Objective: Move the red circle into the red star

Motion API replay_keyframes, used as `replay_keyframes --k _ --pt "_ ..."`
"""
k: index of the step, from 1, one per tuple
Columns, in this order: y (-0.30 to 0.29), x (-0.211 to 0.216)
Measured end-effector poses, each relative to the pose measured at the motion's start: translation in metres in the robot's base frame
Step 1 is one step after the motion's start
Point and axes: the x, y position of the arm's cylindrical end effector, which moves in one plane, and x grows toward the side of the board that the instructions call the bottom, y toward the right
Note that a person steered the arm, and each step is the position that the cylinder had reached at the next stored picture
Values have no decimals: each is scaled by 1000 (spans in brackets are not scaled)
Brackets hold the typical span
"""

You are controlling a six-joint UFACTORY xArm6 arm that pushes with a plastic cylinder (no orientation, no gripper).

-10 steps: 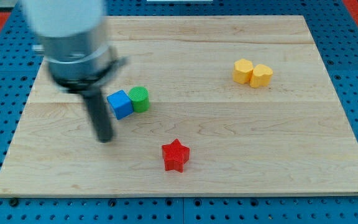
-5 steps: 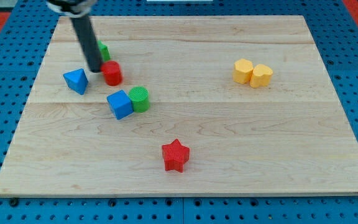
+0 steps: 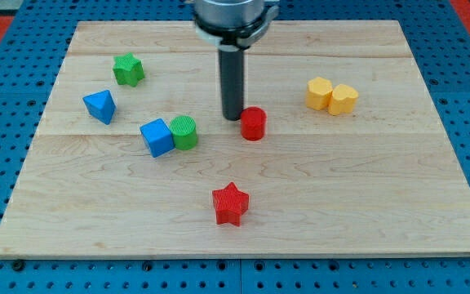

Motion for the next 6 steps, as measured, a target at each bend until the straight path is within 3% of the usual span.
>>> replay_keyframes --k 2,4,6 --pt "15 49" --pt "56 37" --pt "29 116"
